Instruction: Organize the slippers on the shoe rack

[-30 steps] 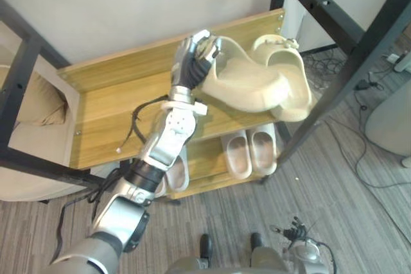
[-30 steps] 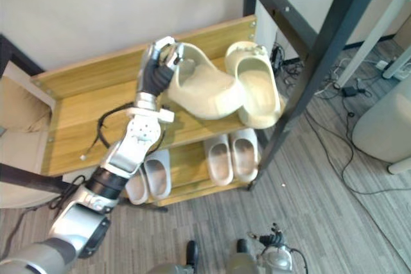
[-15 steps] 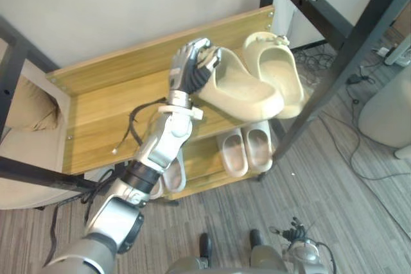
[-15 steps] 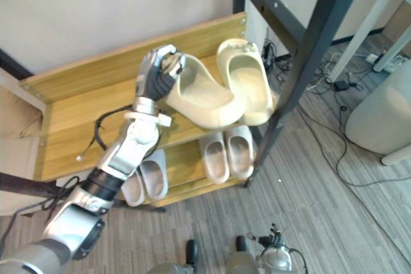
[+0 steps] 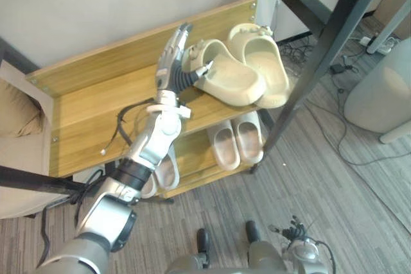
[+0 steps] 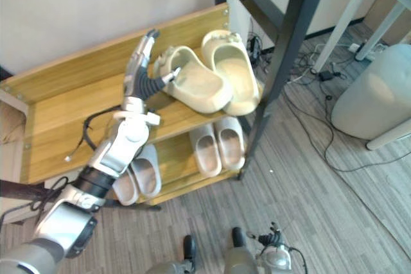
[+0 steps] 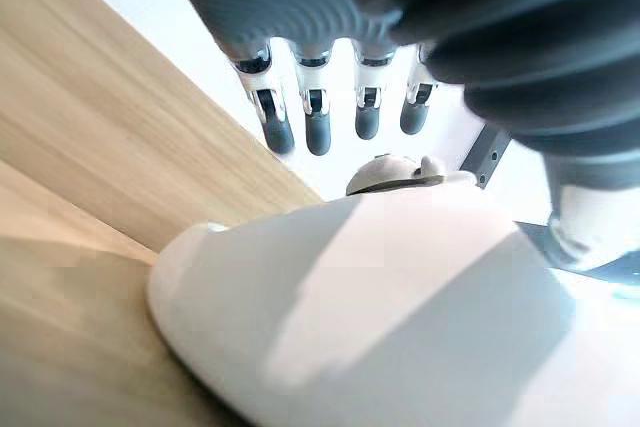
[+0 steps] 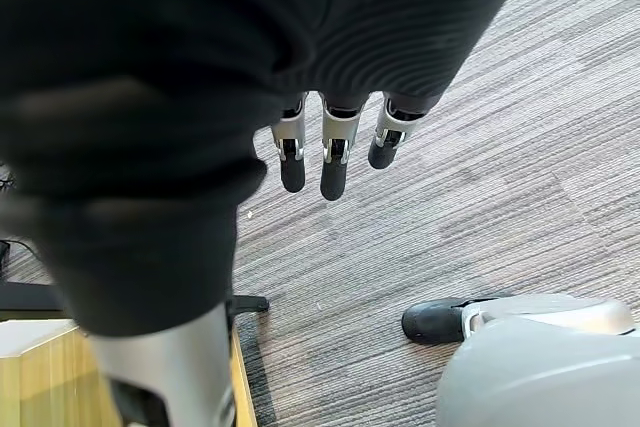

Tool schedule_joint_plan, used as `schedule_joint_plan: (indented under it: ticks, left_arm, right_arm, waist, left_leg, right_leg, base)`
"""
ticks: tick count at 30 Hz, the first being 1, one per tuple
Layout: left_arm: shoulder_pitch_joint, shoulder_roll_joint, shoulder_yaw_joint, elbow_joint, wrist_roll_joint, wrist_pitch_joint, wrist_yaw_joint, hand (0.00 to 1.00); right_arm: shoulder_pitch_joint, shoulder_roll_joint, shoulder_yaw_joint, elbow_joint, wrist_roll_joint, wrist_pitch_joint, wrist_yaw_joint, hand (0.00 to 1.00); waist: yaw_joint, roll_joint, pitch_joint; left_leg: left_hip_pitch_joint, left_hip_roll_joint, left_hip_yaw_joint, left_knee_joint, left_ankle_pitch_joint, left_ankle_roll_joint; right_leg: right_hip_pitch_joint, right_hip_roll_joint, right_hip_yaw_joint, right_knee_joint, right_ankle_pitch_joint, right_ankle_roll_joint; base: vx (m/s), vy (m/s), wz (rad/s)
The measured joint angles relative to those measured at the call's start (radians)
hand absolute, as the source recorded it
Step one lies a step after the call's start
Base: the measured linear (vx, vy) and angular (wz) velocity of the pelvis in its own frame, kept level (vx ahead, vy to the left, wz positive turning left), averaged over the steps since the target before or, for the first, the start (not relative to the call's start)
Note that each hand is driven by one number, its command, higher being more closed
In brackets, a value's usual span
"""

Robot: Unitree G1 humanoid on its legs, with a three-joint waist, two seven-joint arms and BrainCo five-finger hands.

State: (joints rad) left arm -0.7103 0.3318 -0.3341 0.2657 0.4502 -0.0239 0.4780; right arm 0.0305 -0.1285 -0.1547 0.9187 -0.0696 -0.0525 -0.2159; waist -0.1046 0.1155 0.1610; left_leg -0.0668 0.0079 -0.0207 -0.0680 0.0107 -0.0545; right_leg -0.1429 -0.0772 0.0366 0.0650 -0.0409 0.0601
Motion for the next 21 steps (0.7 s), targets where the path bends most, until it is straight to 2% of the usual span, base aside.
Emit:
schedule_joint_plan:
  ticks: [21]
  left_arm:
    - [-0.025,0.002,0.031,0.000,0.000,-0.002,0.007,0.00]
  right_arm:
    - [0.007,0.001,0.002,0.001,0.001,-0.008,0.001,0.00]
  waist:
    - [-0.003,-0.007,-0.004]
  left_leg:
    - [0.003,-0.002,-0.010,-0.001,0.013,0.005]
  right_leg:
    - [0.011,-0.004,-0.011,-0.003,0.011,0.001]
  base:
    - [0.00,-0.003,0.01]
